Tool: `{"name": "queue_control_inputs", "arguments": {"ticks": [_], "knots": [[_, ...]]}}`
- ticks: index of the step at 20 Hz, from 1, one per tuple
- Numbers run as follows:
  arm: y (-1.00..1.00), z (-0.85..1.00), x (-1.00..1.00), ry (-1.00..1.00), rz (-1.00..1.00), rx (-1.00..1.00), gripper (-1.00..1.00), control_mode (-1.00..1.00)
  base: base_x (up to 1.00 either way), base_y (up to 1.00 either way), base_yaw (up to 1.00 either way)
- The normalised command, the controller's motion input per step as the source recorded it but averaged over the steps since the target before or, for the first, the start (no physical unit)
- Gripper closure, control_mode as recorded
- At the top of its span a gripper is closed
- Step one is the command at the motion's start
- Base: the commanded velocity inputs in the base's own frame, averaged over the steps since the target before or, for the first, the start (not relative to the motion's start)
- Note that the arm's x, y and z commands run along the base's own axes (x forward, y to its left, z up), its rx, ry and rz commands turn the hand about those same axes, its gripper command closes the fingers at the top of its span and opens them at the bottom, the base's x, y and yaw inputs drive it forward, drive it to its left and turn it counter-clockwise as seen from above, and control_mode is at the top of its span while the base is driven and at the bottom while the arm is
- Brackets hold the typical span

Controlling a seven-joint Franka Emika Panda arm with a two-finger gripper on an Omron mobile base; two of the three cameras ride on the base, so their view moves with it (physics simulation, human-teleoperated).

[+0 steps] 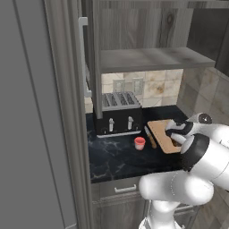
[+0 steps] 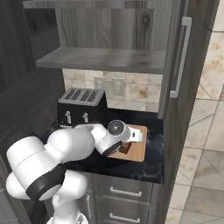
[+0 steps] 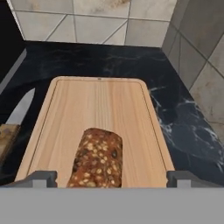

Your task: Pick the bread, place it on the cutting board, pick the jam, place it on the counter, and close the cabinet.

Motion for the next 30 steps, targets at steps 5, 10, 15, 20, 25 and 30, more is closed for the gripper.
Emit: {"name": "queue_control_inputs", "arguments": {"ticks": [5, 10, 15, 20, 25, 30], "knots": [[0.00, 0.10, -0.18, -0.12, 0.00, 0.00, -1.00, -1.00, 0.00, 0.00, 0.00], [0.00, 0.12, -0.12, -0.12, 0.00, 0.00, -1.00, -1.00, 0.00, 0.00, 0.00], [0.00, 0.18, -0.09, -0.10, 0.00, 0.00, -1.00, -1.00, 0.00, 0.00, 0.00], [0.00, 0.24, -0.05, -0.08, 0.00, 0.00, -1.00, -1.00, 0.00, 0.00, 0.00], [-0.01, 0.31, -0.04, -0.05, 0.00, 0.00, -1.00, -1.00, 0.00, 0.00, 0.00], [0.00, 0.31, -0.10, -0.04, 0.00, 0.00, -1.00, -1.00, 0.00, 0.00, 0.00]]}}
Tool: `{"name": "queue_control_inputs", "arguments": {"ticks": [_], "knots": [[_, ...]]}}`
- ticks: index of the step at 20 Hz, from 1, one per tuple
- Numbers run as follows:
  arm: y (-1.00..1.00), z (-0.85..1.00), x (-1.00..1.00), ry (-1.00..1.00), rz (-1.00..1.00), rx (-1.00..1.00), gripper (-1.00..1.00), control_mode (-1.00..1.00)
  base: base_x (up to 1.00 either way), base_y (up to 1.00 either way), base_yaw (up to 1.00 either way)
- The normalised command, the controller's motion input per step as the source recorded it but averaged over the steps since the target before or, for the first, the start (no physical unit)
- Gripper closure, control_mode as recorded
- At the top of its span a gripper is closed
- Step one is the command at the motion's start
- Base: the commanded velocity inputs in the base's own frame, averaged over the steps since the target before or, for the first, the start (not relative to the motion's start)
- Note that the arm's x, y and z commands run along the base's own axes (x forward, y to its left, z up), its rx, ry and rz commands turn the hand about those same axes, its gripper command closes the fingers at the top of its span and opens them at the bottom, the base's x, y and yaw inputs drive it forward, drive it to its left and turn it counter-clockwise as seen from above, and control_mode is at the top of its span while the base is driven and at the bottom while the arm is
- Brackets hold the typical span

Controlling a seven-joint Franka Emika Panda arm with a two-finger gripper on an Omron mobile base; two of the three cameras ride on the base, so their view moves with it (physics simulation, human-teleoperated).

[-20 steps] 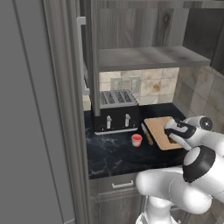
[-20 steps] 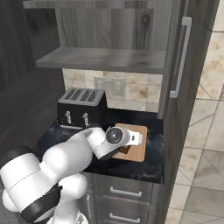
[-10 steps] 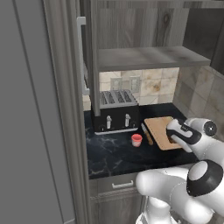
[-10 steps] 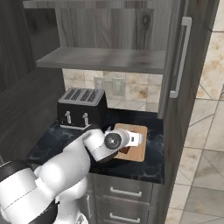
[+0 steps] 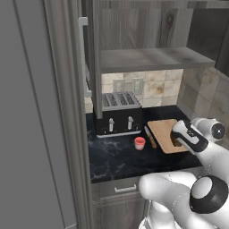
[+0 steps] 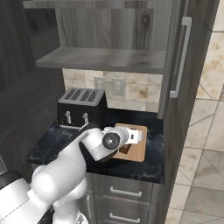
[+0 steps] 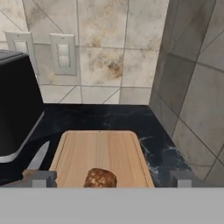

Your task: Pick the bread, place it on the cutting board, pick the jam, place it on the counter, and close the cabinet.

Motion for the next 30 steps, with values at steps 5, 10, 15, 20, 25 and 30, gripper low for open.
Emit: {"name": "queue_control_inputs", "arguments": {"ticks": [5, 10, 15, 20, 25, 30], "knots": [[-0.03, 0.28, -0.11, -0.07, 0.00, 0.00, -1.00, -1.00, 0.00, 0.00, 0.00], [-0.02, 0.24, -0.13, -0.07, 0.01, 0.00, -1.00, -1.00, 0.00, 0.00, 0.00], [0.00, 0.27, -0.17, -0.07, 0.00, 0.00, -1.00, -1.00, 0.00, 0.00, 0.00], [0.00, 0.32, -0.16, -0.06, 0.00, 0.00, -1.00, -1.00, 0.00, 0.00, 0.00], [0.00, 0.37, -0.15, -0.05, 0.00, 0.00, -1.00, -1.00, 0.00, 0.00, 0.00], [0.00, 0.37, -0.20, -0.05, 0.00, 0.00, -1.00, -1.00, 0.00, 0.00, 0.00]]}}
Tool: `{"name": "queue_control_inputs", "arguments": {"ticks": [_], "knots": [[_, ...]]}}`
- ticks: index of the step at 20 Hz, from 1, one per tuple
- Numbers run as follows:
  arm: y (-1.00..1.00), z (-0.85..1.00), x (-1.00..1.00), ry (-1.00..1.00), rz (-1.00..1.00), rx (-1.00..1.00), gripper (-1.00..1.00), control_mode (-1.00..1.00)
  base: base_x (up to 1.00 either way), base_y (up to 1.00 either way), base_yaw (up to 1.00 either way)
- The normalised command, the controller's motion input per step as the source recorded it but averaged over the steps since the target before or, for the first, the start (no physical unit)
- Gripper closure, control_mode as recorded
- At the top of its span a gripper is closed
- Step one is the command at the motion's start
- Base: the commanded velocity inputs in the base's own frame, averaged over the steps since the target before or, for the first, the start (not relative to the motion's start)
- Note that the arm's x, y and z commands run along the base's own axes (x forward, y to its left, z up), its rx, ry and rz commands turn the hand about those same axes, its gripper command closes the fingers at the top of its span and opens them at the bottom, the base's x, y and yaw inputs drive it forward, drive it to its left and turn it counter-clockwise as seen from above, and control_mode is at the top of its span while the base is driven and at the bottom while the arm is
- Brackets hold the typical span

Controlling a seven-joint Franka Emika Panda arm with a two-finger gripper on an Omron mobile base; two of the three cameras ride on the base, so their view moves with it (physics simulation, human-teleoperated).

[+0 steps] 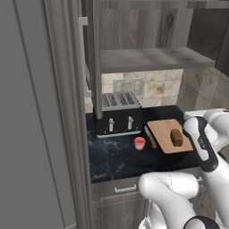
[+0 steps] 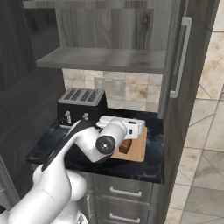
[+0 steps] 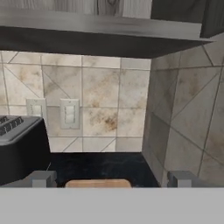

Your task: Pick the bread, place it on the cutting board, pick the jam, place it on the counter, and close the cabinet.

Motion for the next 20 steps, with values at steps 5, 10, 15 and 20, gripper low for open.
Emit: {"name": "queue_control_inputs", "arguments": {"ticks": [5, 10, 15, 20], "knots": [[0.00, 0.37, -0.24, -0.03, 0.00, 0.00, -1.00, -1.00, 0.00, 0.00, 0.00], [0.00, 0.34, -0.36, -0.03, 0.00, 0.00, -1.00, -1.00, 0.00, 0.00, 0.00], [0.00, 0.35, -0.39, -0.05, 0.00, 0.00, -1.00, -1.00, 0.00, 0.00, 0.00], [0.00, 0.28, -0.47, -0.08, 0.00, 0.00, -1.00, -1.00, 0.00, 0.00, 0.00]]}}
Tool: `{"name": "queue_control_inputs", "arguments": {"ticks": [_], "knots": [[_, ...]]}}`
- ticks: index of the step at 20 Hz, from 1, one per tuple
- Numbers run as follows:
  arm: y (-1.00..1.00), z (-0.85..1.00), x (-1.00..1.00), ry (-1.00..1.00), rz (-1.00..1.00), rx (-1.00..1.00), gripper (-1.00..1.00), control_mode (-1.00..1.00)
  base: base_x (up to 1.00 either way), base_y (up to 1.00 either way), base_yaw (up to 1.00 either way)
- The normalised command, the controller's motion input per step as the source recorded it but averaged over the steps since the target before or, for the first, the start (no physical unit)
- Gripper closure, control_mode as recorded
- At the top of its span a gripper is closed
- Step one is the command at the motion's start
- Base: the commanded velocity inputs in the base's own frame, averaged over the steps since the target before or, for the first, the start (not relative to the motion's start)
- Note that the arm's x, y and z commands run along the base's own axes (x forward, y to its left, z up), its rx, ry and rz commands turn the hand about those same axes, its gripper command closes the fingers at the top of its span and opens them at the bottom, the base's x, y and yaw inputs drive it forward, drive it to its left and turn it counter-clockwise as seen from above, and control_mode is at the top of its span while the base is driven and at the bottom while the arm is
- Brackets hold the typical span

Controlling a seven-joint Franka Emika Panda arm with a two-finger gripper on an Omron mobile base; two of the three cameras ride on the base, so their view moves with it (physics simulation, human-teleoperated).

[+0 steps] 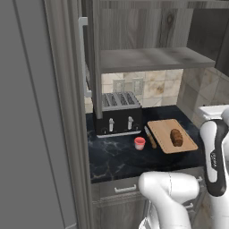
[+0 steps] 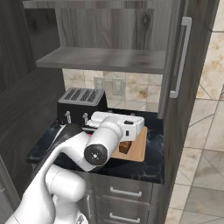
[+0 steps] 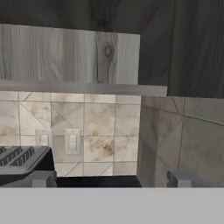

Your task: Pick the bread, place it on the cutting board, pick the jam, place it on the counter, and close the cabinet.

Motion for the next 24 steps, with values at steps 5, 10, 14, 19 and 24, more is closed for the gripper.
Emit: {"name": "queue_control_inputs", "arguments": {"ticks": [5, 10, 14, 19, 24], "knots": [[0.00, 0.22, -0.44, -0.08, 0.00, 0.00, -1.00, -1.00, 0.00, 0.00, 0.00], [0.00, 0.24, -0.39, -0.07, 0.00, 0.00, -1.00, -1.00, 0.00, 0.00, 0.00], [0.00, 0.24, -0.34, -0.05, 0.00, 0.00, -1.00, -1.00, 0.00, 0.00, 0.00], [0.00, 0.29, -0.36, -0.03, 0.00, 0.00, -1.00, -1.00, 0.00, 0.00, 0.00], [0.00, 0.32, -0.37, -0.03, 0.00, 0.00, -1.00, -1.00, 0.00, 0.00, 0.00]]}}
